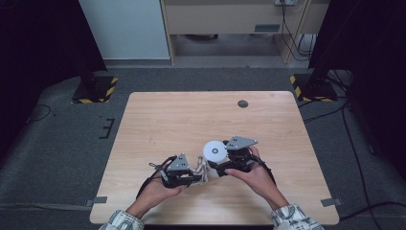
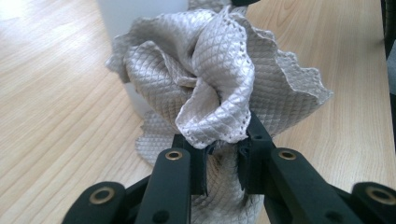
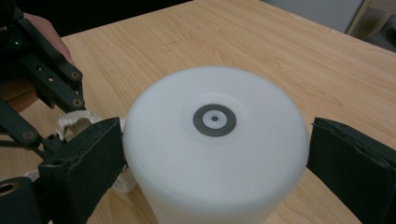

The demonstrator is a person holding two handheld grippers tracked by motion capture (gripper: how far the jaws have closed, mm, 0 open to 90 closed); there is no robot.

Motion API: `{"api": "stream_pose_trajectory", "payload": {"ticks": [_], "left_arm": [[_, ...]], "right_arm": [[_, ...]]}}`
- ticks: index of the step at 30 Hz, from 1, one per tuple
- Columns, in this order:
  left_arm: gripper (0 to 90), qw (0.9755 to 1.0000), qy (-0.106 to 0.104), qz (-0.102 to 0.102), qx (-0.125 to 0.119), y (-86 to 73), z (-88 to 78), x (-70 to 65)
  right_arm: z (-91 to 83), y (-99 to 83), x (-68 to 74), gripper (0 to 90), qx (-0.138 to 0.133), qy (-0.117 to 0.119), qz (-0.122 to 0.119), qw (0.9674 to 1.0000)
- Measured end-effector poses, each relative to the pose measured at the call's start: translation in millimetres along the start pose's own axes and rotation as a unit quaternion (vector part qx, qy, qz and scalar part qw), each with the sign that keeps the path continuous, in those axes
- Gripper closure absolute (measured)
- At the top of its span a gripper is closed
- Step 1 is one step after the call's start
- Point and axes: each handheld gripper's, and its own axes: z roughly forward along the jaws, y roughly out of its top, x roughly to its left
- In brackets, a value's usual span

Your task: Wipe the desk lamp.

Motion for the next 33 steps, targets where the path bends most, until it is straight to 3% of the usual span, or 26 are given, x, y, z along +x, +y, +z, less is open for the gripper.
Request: {"api": "stream_pose_trajectory", "payload": {"ticks": [16,25,30,33], "left_arm": [[74.8,0.9993,0.032,-0.017,-0.012,-9.1,-22.0,18.8],[75.1,0.9971,0.061,-0.039,-0.024,-14.1,-36.8,34.5],[75.3,0.9937,0.092,-0.054,-0.035,-13.8,-47.6,43.6],[75.3,0.9892,0.121,-0.070,-0.045,-12.3,-60.2,49.4]], "right_arm": [[-24.9,-23.8,-6.0,3.9,0.015,-0.008,0.005,0.9998],[-32.8,-46.0,-15.6,5.0,0.030,-0.028,0.027,0.9988],[-34.6,-52.5,-19.4,5.3,0.044,-0.041,0.033,0.9977],[-36.4,-55.9,-23.2,5.4,0.050,-0.050,0.042,0.9966]]}}
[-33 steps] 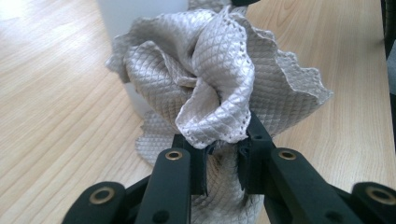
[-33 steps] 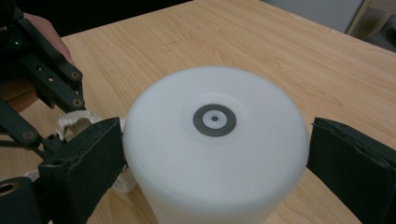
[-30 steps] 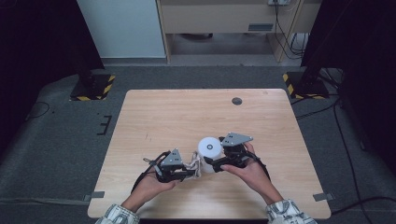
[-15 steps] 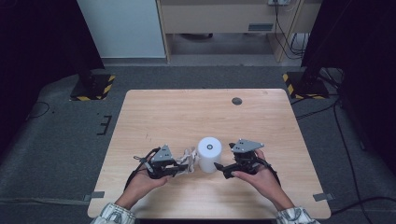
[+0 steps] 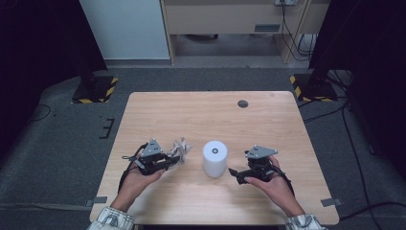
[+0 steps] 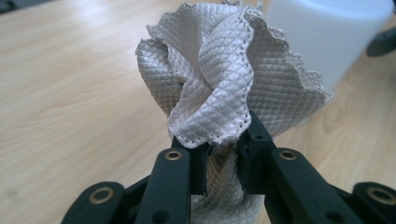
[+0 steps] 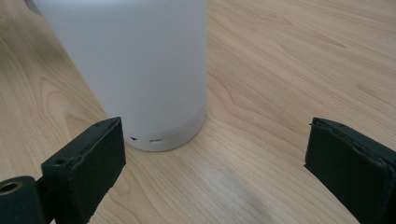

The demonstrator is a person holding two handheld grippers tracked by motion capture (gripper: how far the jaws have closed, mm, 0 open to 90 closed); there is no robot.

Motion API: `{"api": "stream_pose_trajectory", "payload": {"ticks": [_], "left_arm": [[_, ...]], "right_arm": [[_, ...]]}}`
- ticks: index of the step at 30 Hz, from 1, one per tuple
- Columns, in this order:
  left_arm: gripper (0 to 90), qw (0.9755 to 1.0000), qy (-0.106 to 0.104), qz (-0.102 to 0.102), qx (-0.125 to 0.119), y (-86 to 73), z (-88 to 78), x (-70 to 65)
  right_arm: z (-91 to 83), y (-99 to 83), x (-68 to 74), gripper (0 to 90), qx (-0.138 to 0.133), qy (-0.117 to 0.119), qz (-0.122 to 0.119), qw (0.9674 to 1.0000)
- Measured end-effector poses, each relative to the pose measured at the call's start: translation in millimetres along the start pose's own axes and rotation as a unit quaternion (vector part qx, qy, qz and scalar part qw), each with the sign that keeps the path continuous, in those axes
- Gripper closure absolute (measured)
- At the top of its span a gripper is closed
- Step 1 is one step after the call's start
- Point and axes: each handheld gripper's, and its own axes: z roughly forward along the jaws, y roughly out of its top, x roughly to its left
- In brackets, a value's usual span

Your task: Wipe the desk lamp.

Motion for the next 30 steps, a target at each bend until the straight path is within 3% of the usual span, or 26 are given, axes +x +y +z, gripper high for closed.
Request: {"api": "stream_pose_trajectory", "payload": {"ticks": [8,12,17,22,24,27,30], "left_arm": [[75.4,0.9983,0.056,-0.013,-0.009,4.6,-17.1,21.9],[75.5,0.9939,0.109,-0.013,0.001,7.2,-20.4,41.2],[75.5,0.9888,0.146,-0.015,0.025,5.0,-15.2,60.5],[75.5,0.9844,0.167,-0.007,0.056,-1.6,-1.2,67.0],[75.4,0.9856,0.159,-0.016,0.055,-5.4,5.2,67.1],[75.3,0.9839,0.162,0.001,0.076,-9.5,17.5,63.7],[75.1,0.9849,0.150,0.003,0.087,-11.4,26.3,60.1]], "right_arm": [[-0.4,-4.0,-7.3,5.9,0.003,-0.014,0.016,0.9998],[-0.3,-4.4,-8.5,5.9,0.004,-0.020,0.017,0.9997],[-1.5,-6.5,-12.5,5.9,0.004,-0.025,0.024,0.9994],[-1.4,-8.5,-15.5,5.9,0.005,-0.028,0.029,0.9992],[-1.7,-8.8,-16.2,5.9,0.006,-0.028,0.030,0.9991],[-2.0,-9.5,-17.2,6.0,0.006,-0.031,0.035,0.9989],[-2.0,-10.5,-18.1,6.0,0.009,-0.031,0.037,0.9988]]}}
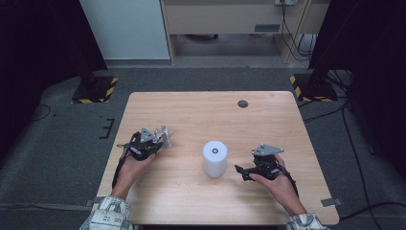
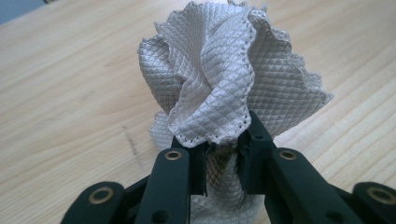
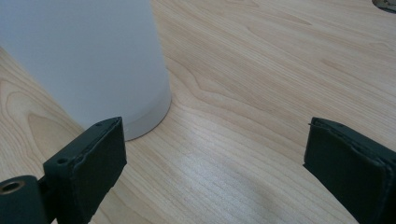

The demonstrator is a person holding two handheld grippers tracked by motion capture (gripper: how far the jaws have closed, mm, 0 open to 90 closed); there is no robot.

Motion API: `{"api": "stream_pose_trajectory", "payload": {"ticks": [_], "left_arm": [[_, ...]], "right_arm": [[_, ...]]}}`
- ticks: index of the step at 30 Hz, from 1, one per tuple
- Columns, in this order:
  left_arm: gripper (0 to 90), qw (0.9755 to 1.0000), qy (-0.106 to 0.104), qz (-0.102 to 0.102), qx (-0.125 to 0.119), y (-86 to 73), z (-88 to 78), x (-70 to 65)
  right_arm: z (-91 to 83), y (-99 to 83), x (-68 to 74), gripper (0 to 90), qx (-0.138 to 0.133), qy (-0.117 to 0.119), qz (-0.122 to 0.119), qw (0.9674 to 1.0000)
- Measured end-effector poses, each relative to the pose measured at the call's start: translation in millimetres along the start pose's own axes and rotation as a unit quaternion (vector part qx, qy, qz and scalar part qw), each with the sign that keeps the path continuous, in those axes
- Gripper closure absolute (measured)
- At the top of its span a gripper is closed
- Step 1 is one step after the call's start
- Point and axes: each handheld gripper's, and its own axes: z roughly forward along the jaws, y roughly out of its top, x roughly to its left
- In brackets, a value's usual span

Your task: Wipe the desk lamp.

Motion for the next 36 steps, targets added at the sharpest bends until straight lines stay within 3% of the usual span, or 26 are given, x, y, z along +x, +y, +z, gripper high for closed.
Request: {"api": "stream_pose_trajectory", "payload": {"ticks": [9,12,16,24,29,36], "left_arm": [[69.1,0.9998,-0.016,0.006,0.012,0.8,9.1,-11.2],[58.4,0.9998,-0.014,-0.002,0.013,0.3,11.3,-12.9],[36.7,0.9996,-0.021,-0.021,-0.002,1.8,11.2,-13.1],[6.2,0.9983,-0.034,-0.038,-0.028,4.7,2.2,-16.3],[5.0,0.9972,-0.034,-0.047,-0.047,4.4,-10.6,-15.0],[4.8,0.9974,-0.032,-0.046,-0.046,-7.6,-24.3,-12.6]], "right_arm": [[-0.8,-0.3,-1.9,6.0,0.000,0.000,0.001,1.0000],[-1.0,-0.4,-1.8,6.0,0.000,-0.001,0.002,1.0000],[-0.7,-0.5,-1.7,5.9,0.001,0.000,0.001,1.0000],[-1.3,-0.6,-2.5,6.0,0.002,-0.001,0.002,1.0000],[-2.0,-0.9,-4.1,5.9,0.001,-0.005,0.003,1.0000],[-7.6,-2.5,-11.9,5.9,-0.005,-0.019,0.015,0.9997]]}}
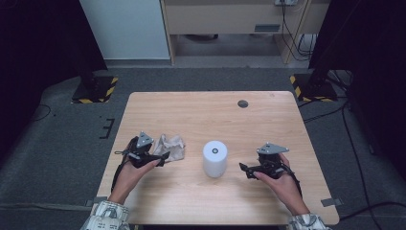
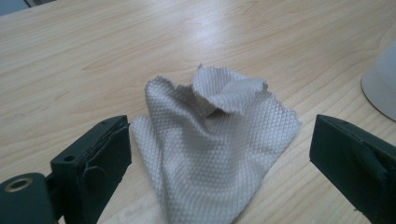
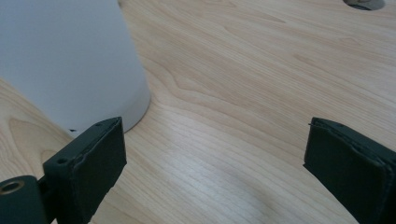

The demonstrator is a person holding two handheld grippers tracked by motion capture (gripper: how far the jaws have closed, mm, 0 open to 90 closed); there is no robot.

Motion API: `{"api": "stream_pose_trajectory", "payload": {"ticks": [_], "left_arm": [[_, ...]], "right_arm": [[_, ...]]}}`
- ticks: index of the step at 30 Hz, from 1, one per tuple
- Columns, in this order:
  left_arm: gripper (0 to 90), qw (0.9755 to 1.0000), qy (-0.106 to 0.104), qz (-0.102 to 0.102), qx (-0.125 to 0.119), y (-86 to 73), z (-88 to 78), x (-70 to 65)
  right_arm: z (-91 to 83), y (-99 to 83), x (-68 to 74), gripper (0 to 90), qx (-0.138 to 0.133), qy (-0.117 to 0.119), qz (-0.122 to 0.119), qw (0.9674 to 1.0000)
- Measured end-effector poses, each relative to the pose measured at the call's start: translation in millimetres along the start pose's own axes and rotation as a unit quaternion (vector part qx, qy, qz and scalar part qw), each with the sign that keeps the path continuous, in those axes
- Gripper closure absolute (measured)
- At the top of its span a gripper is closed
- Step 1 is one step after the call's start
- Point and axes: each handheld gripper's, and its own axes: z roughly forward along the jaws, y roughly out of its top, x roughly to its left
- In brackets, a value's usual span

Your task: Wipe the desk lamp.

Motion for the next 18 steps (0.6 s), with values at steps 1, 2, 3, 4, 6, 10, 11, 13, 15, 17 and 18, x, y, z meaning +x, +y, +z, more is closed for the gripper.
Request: {"api": "stream_pose_trajectory", "payload": {"ticks": [1,2,3,4,6,10,11,13,15,17,18], "left_arm": [[4.8,1.0000,0.000,0.001,-0.001,-1.7,-2.4,0.2],[4.8,1.0000,-0.001,0.000,-0.001,-3.4,-4.6,0.4],[4.7,1.0000,-0.002,-0.001,0.000,-5.1,-6.8,0.4],[4.7,1.0000,-0.004,-0.002,0.000,-6.6,-8.2,0.2],[4.8,1.0000,-0.006,0.002,0.004,-10.7,-11.1,-1.2],[4.7,0.9997,-0.013,0.011,0.019,-18.2,-14.5,-4.2],[4.7,0.9995,-0.016,0.012,0.024,-19.7,-14.9,-4.4],[4.2,0.9991,-0.019,0.016,0.035,-22.4,-15.8,-4.4],[4.2,0.9986,-0.019,0.022,0.044,-26.7,-17.4,-4.3],[4.2,0.9983,-0.018,0.020,0.051,-32.5,-19.7,-3.7],[4.2,0.9982,-0.017,0.020,0.055,-35.1,-20.8,-2.8]], "right_arm": [[-1.1,-0.4,-1.6,5.9,0.000,-0.003,0.003,1.0000],[-2.2,-0.8,-3.4,5.9,-0.001,-0.006,0.007,1.0000],[-3.0,-1.5,-5.5,5.9,-0.002,-0.009,0.010,0.9999],[-4.1,-2.3,-7.9,5.9,-0.001,-0.011,0.012,0.9999],[-5.7,-4.2,-12.3,5.9,0.001,-0.016,0.018,0.9997],[-9.7,-8.9,-19.6,5.8,0.009,-0.023,0.031,0.9992],[-10.5,-10.5,-21.0,5.8,0.011,-0.023,0.034,0.9991],[-11.9,-14.6,-23.2,5.7,0.020,-0.022,0.035,0.9990],[-13.4,-19.0,-25.6,5.7,0.027,-0.024,0.036,0.9987],[-15.4,-22.7,-28.4,5.7,0.033,-0.026,0.034,0.9985],[-16.5,-24.0,-29.9,5.7,0.036,-0.030,0.035,0.9983]]}}
